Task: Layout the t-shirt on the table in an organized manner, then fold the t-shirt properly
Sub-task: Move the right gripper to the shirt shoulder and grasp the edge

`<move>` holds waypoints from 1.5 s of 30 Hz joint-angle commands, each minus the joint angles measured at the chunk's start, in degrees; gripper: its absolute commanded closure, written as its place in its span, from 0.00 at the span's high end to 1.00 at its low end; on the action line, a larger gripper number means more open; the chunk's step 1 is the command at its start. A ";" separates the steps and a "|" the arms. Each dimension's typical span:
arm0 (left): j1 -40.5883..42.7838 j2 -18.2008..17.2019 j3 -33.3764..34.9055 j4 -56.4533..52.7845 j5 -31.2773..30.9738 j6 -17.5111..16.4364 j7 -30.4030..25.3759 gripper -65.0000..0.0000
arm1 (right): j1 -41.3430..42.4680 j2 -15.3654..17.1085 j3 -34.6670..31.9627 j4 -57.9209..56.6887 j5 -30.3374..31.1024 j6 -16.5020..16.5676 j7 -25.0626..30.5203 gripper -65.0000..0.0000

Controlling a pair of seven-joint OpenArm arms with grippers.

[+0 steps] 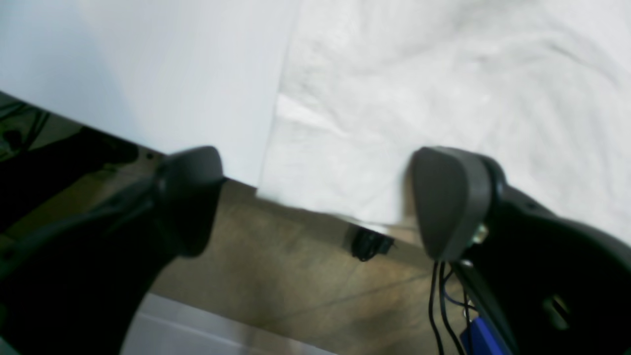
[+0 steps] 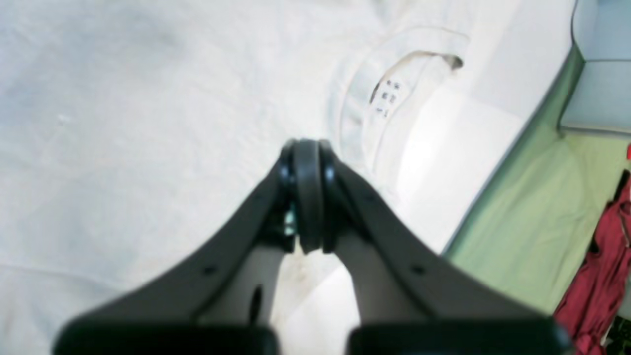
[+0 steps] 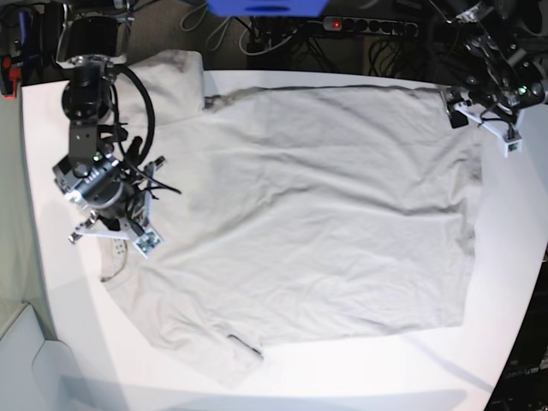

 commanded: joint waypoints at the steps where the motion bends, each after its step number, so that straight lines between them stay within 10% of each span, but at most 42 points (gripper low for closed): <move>1: -0.38 -0.44 -0.06 0.21 -0.06 0.10 -0.20 0.85 | 1.17 0.33 0.19 1.01 0.02 0.36 0.60 0.00; 9: -2.66 -1.06 -0.06 -5.68 0.29 0.10 -0.20 0.00 | 0.74 0.68 0.19 2.50 0.02 0.36 0.60 0.00; 21: -2.84 -1.15 0.03 3.02 -0.06 0.19 0.33 0.00 | -9.64 -1.78 0.72 10.15 -0.06 0.36 -5.03 0.01; 33: -2.93 -1.15 0.21 5.22 -0.06 0.19 0.42 0.00 | -16.32 -3.28 4.50 10.15 -0.15 0.36 -11.71 0.49; 45: -3.63 -1.15 0.21 5.22 -0.06 0.19 0.42 0.00 | -21.15 -5.04 4.76 9.27 -0.15 0.36 -13.99 0.51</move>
